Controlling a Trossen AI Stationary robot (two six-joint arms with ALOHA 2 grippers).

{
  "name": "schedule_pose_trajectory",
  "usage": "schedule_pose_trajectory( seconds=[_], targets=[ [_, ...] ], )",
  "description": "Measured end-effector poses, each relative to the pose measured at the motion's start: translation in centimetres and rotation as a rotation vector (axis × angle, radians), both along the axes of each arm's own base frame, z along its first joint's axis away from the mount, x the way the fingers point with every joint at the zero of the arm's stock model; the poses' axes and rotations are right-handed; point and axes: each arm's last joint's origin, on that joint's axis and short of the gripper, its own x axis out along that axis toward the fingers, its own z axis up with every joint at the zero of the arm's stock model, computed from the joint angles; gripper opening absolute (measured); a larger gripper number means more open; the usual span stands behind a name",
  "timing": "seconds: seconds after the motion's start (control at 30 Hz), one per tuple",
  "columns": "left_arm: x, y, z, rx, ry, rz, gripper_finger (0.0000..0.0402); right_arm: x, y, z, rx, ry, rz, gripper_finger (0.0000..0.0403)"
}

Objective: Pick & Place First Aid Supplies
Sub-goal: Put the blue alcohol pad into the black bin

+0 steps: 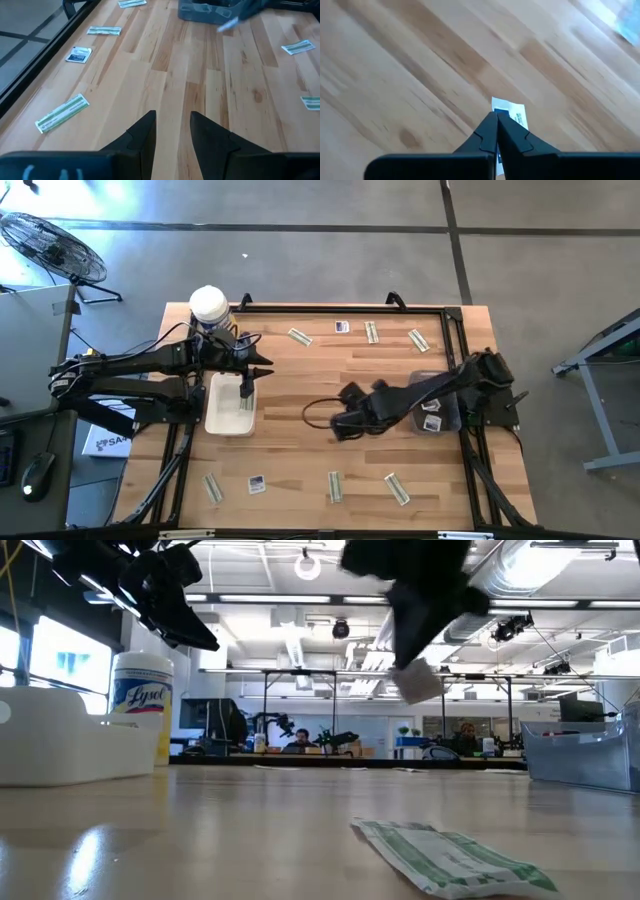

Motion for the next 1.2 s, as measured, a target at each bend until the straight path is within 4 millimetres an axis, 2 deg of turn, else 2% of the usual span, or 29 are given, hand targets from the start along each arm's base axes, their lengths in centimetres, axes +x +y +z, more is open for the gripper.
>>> schedule_pose_trajectory(
  seconds=[0.2, 0.47, 0.6, 1.0, 1.2],
  targets=[
    [0.0, 0.0, 0.0, 0.000, 0.000, 0.000, 0.0117, -3.5, 0.6, 2.0, -0.024, 0.051, -0.158, 0.0000],
    [0.0, 0.0, 0.0, 0.000, 0.000, 0.000, 0.0117, -6.6, 1.2, 2.8, -0.045, 0.137, -0.294, 0.0000],
    [0.0, 0.0, 0.0, 0.000, 0.000, 0.000, 0.0117, -8.3, 0.9, 1.7, -0.029, 0.154, -0.340, 0.0000],
    [0.0, 0.0, 0.0, 0.000, 0.000, 0.000, 0.0117, -15.2, -1.3, -3.0, 0.089, 0.189, -0.536, 0.0000],
    [0.0, 0.0, 0.0, 0.001, 0.000, 0.002, 0.0117, -17.1, -1.8, -4.9, 0.142, 0.266, -0.625, 0.0000]
  ],
)
